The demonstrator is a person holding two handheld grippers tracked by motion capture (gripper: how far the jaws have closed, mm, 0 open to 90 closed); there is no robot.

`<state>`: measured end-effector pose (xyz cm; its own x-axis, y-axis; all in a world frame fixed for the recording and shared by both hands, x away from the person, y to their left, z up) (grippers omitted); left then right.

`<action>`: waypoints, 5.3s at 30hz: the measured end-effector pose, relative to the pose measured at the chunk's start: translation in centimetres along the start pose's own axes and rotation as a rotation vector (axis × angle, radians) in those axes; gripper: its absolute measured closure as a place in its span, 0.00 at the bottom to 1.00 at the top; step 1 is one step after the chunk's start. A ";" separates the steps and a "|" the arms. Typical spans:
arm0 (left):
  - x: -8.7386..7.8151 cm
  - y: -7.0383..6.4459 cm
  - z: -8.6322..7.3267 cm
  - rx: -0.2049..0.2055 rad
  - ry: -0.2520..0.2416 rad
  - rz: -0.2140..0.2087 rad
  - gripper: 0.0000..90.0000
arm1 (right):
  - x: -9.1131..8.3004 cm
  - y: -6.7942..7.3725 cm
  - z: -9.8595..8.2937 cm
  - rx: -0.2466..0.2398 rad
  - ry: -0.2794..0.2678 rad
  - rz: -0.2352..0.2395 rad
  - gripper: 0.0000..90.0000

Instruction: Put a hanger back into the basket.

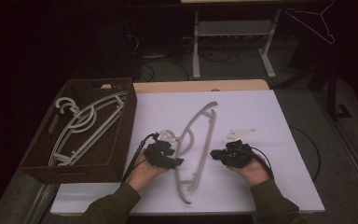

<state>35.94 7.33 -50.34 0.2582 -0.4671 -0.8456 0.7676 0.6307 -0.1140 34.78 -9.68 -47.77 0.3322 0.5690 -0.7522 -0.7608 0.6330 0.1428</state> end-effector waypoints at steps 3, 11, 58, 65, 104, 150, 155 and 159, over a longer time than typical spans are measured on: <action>0.5 0.2 -0.1 0.002 0.011 0.016 0.50 | 0.0 0.0 0.0 -0.008 -0.006 -0.005 0.91; 0.6 0.2 -0.2 0.057 0.033 0.089 0.60 | -0.5 -0.4 0.0 0.005 -0.029 -0.017 0.85; -1.3 1.1 -1.3 0.058 0.001 -0.058 0.80 | -6.2 -5.8 -3.5 0.114 -0.058 -0.211 1.00; -1.8 1.3 -1.0 0.051 -0.025 -0.067 0.62 | -4.7 -6.3 -4.4 0.120 -0.001 -0.214 1.00; -0.7 0.8 -1.2 0.111 0.042 -0.040 0.45 | -2.2 -7.3 -5.8 0.141 0.091 -0.220 1.00; -1.4 0.9 0.5 0.075 0.017 -0.033 0.91 | -6.1 -5.6 -4.1 0.161 -0.143 -0.209 0.34; -2.0 0.9 0.9 0.078 0.014 -0.036 0.91 | -6.9 -4.7 -4.1 0.149 -0.209 -0.204 0.19; -2.5 0.8 1.3 0.078 0.011 -0.035 0.91 | -7.4 -4.2 -4.1 0.128 -0.243 -0.226 0.14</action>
<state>36.66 8.20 -47.59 0.2246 -0.4811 -0.8474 0.8193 0.5640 -0.1031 33.26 -18.69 -45.47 0.6187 0.5055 -0.6013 -0.5822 0.8090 0.0811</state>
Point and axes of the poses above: each handheld gripper's, and its own axes: x roughly forward along the jaws, z roughly out of its top, y roughly to its left, the point moved 9 cm from there along x, roughly forward along the jaws, and after that the axes turned 7 degrees about y, right-handed, at the moved point
